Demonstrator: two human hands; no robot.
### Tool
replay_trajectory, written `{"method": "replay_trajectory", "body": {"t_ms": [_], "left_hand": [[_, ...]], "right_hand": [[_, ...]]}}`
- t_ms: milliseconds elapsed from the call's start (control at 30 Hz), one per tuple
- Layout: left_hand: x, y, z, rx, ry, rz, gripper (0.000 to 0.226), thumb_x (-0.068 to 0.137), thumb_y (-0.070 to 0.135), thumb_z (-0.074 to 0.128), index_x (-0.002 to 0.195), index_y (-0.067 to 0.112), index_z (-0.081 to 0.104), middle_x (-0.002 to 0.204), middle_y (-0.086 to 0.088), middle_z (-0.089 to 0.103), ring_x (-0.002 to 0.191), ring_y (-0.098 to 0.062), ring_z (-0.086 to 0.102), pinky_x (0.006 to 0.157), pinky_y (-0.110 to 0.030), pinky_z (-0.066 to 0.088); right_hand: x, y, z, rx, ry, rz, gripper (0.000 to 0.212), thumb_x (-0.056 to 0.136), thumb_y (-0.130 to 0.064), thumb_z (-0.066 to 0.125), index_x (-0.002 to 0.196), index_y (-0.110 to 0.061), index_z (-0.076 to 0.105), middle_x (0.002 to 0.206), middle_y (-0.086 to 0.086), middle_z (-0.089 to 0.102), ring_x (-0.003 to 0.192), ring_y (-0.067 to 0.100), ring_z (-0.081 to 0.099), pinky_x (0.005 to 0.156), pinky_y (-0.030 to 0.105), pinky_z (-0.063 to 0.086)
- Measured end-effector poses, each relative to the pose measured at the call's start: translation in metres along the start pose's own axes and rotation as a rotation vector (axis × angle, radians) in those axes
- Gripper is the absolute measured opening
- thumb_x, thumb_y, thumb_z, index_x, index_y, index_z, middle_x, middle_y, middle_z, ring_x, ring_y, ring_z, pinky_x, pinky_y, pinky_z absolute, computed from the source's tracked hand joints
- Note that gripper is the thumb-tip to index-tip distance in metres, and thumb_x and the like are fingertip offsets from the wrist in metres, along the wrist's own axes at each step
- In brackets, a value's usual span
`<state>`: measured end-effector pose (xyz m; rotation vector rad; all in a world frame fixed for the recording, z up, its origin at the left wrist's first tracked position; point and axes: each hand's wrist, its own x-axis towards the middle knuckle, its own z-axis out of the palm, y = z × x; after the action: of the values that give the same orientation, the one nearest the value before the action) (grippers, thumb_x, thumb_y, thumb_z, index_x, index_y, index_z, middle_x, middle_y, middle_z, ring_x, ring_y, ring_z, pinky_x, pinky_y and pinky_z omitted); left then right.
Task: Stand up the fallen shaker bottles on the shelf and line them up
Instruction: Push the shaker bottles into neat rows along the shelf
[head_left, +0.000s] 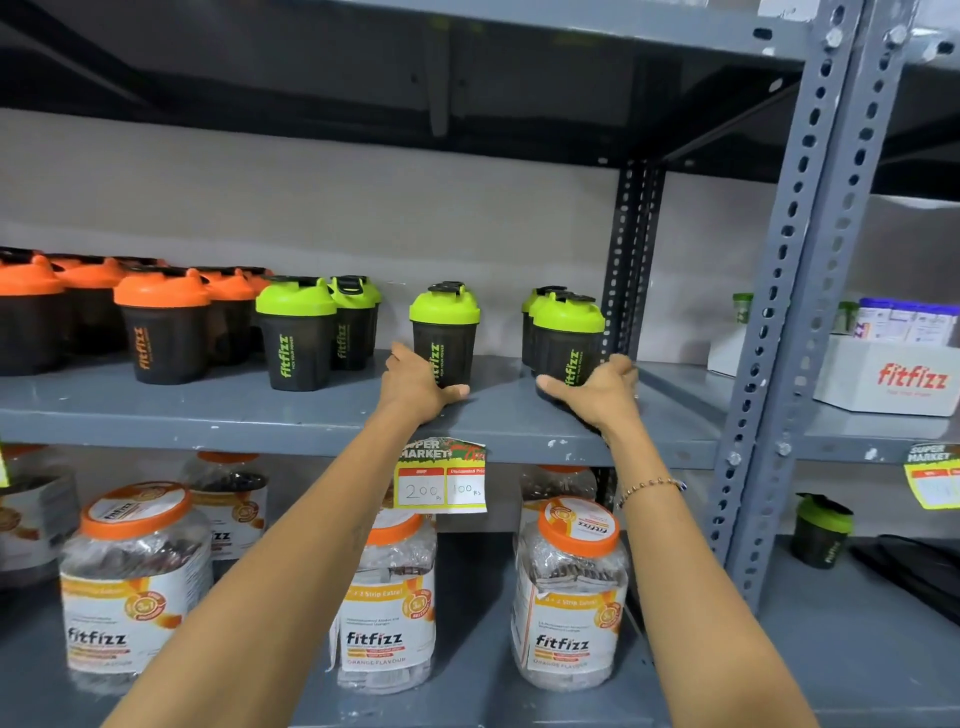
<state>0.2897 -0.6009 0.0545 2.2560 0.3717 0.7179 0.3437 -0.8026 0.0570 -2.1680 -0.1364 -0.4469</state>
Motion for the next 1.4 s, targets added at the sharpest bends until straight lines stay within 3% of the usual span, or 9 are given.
{"method": "replay_trajectory", "body": {"t_ms": [133, 200, 267, 400, 533, 667, 900, 1167, 1400], "left_hand": [[-0.005, -0.030, -0.033, 0.041, 0.217, 0.115, 0.065, 0.079, 0.027, 0.075, 0.127, -0.004, 0.043, 0.132, -0.019, 0.048, 0.122, -0.034, 0.048, 0.098, -0.040, 0.040], [-0.006, -0.051, -0.058, -0.025, 0.352, 0.179, 0.048, 0.081, 0.020, 0.073, 0.119, 0.000, 0.052, 0.115, -0.018, 0.058, 0.108, -0.034, 0.055, 0.092, -0.041, 0.044], [-0.006, -0.073, -0.087, -0.052, 0.476, 0.228, 0.038, 0.081, 0.016, 0.071, 0.112, 0.001, 0.055, 0.107, -0.019, 0.059, 0.102, -0.035, 0.054, 0.090, -0.040, 0.041], [0.002, -0.121, -0.143, 0.071, 0.679, 0.114, 0.054, 0.081, 0.020, 0.071, 0.121, -0.004, 0.044, 0.125, -0.026, 0.044, 0.115, -0.042, 0.040, 0.096, -0.043, 0.030], [0.019, -0.162, -0.186, 0.053, 0.511, -0.115, 0.093, 0.076, 0.027, 0.078, 0.142, -0.005, 0.020, 0.143, -0.024, 0.025, 0.130, -0.041, 0.028, 0.106, -0.048, 0.029], [0.042, -0.185, -0.210, -0.002, 0.284, -0.216, 0.110, 0.071, 0.032, 0.082, 0.145, -0.005, 0.009, 0.149, -0.023, 0.018, 0.137, -0.039, 0.024, 0.112, -0.045, 0.025], [0.067, -0.200, -0.214, -0.133, 0.134, -0.209, 0.106, 0.065, 0.031, 0.086, 0.139, 0.000, 0.016, 0.145, -0.023, 0.034, 0.133, -0.040, 0.035, 0.111, -0.048, 0.032], [0.067, -0.209, -0.206, 0.034, 0.126, -0.143, 0.080, 0.078, 0.030, 0.076, 0.132, -0.002, 0.025, 0.136, -0.025, 0.044, 0.125, -0.041, 0.043, 0.102, -0.049, 0.039], [0.067, -0.210, -0.205, 0.068, 0.107, -0.163, 0.077, 0.080, 0.031, 0.073, 0.132, -0.001, 0.026, 0.136, -0.024, 0.045, 0.126, -0.039, 0.042, 0.103, -0.050, 0.040]], "right_hand": [[-0.043, -0.021, 0.016, 0.140, 0.438, -0.231, 0.027, 0.081, -0.018, 0.066, 0.102, -0.007, 0.053, 0.109, 0.013, 0.055, 0.107, 0.031, 0.051, 0.093, 0.037, 0.039], [-0.066, -0.046, 0.036, 0.192, 0.426, -0.367, 0.007, 0.081, -0.009, 0.061, 0.084, -0.013, 0.056, 0.080, 0.005, 0.058, 0.079, 0.022, 0.055, 0.081, 0.035, 0.043], [-0.083, -0.076, 0.065, 0.245, 0.261, -0.405, 0.006, 0.080, -0.010, 0.062, 0.085, -0.012, 0.059, 0.069, 0.001, 0.057, 0.071, 0.022, 0.057, 0.076, 0.035, 0.047], [-0.098, -0.131, 0.126, 0.209, -0.076, -0.356, 0.034, 0.080, -0.023, 0.070, 0.107, -0.007, 0.057, 0.088, 0.008, 0.066, 0.096, 0.027, 0.063, 0.086, 0.034, 0.046], [-0.096, -0.167, 0.170, 0.162, -0.174, -0.272, 0.075, 0.075, -0.039, 0.076, 0.128, 0.001, 0.041, 0.128, 0.018, 0.053, 0.119, 0.031, 0.052, 0.097, 0.037, 0.043], [-0.090, -0.189, 0.198, 0.101, -0.330, -0.190, 0.115, 0.067, -0.047, 0.080, 0.139, 0.012, 0.011, 0.148, 0.022, 0.031, 0.136, 0.033, 0.035, 0.110, 0.043, 0.035], [-0.080, -0.203, 0.222, 0.134, -0.294, -0.134, 0.106, 0.059, -0.041, 0.086, 0.129, 0.003, 0.019, 0.139, 0.018, 0.043, 0.130, 0.034, 0.042, 0.106, 0.048, 0.039], [-0.069, -0.190, 0.226, 0.020, -0.103, -0.086, 0.096, 0.064, -0.034, 0.085, 0.130, 0.003, 0.025, 0.133, 0.020, 0.051, 0.123, 0.037, 0.049, 0.095, 0.040, 0.044], [-0.069, -0.190, 0.226, 0.052, -0.154, -0.055, 0.085, 0.065, -0.031, 0.085, 0.123, -0.001, 0.029, 0.128, 0.018, 0.054, 0.117, 0.034, 0.052, 0.094, 0.041, 0.047]]}}
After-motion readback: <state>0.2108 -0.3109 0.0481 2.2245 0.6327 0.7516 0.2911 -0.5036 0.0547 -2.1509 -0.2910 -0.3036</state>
